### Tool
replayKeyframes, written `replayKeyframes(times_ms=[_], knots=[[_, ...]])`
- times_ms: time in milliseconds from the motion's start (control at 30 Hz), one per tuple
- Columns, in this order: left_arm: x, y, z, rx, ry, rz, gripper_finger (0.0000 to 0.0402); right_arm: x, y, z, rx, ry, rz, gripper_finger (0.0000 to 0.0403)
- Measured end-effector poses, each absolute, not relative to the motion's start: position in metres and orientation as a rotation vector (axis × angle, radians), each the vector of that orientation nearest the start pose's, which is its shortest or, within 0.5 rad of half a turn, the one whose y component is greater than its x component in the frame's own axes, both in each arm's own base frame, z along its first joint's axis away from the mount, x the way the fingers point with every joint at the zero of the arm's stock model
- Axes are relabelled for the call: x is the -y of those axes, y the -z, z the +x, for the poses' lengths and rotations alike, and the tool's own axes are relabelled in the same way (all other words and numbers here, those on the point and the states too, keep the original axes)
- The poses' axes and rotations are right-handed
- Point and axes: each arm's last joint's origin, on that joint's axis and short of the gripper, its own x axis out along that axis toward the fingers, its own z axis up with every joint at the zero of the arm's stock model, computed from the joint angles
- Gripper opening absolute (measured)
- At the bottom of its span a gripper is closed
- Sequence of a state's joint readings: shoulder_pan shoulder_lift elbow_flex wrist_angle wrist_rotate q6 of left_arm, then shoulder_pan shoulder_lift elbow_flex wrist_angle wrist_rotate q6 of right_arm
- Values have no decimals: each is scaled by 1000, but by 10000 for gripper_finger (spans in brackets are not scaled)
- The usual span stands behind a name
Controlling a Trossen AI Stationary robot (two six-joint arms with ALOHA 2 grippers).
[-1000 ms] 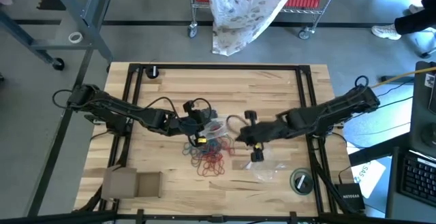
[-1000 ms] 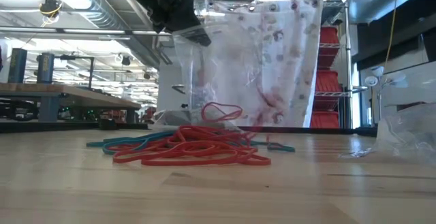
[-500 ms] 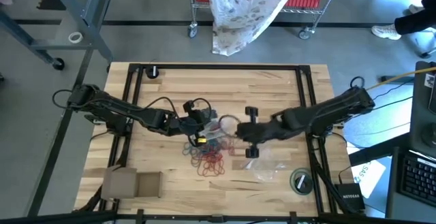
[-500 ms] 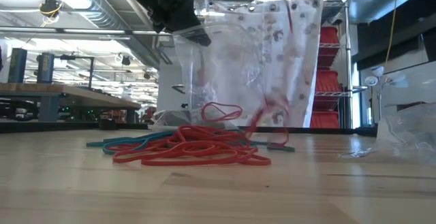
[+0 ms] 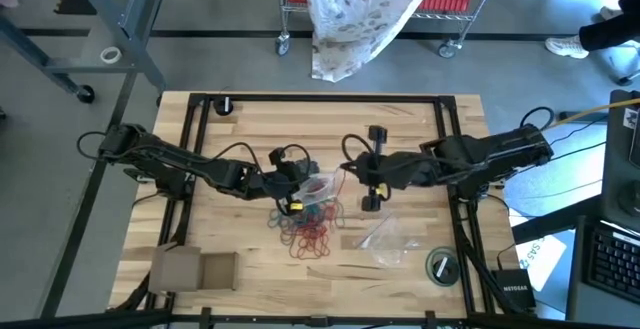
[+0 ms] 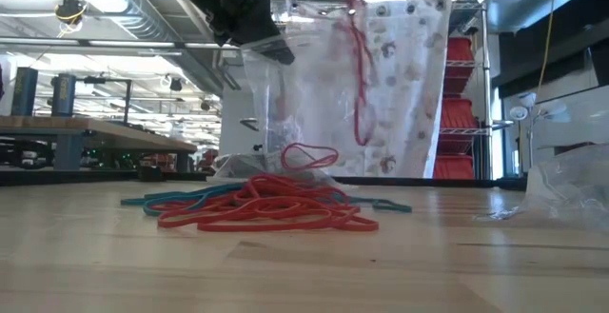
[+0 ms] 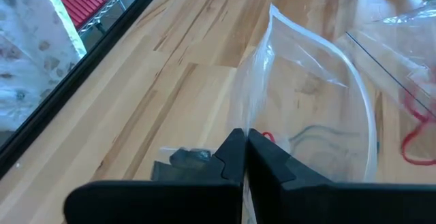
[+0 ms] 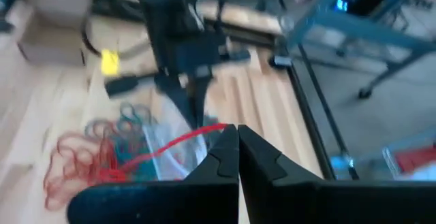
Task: Sort rubber bands
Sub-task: Put the red rubber band into the transparent zip lock bag
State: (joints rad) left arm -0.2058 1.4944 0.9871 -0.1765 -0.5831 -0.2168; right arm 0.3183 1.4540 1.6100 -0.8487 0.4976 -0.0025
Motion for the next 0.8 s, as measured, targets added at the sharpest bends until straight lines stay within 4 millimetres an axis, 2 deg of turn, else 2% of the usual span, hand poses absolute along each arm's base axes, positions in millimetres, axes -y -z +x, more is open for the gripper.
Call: replayKeyframes(times_ms=[233, 400, 600, 700, 800], knots=[[50, -242, 311, -591, -421, 65, 1, -80, -367, 279, -930, 214, -199, 0], [50, -242, 311, -591, -421, 65, 1, -77, -316, 272, -1083, 323, -145, 0], [50, -242, 311, -590, -421, 65, 1, -68, -261, 256, -1155, 513, -149, 1], [50, -242, 311, -590, -423, 61, 1, -57, -239, 249, -1216, 599, -80, 5], [50, -242, 311, -588, -423, 60, 1, -49, -223, 241, -1306, 595, 13, 32]])
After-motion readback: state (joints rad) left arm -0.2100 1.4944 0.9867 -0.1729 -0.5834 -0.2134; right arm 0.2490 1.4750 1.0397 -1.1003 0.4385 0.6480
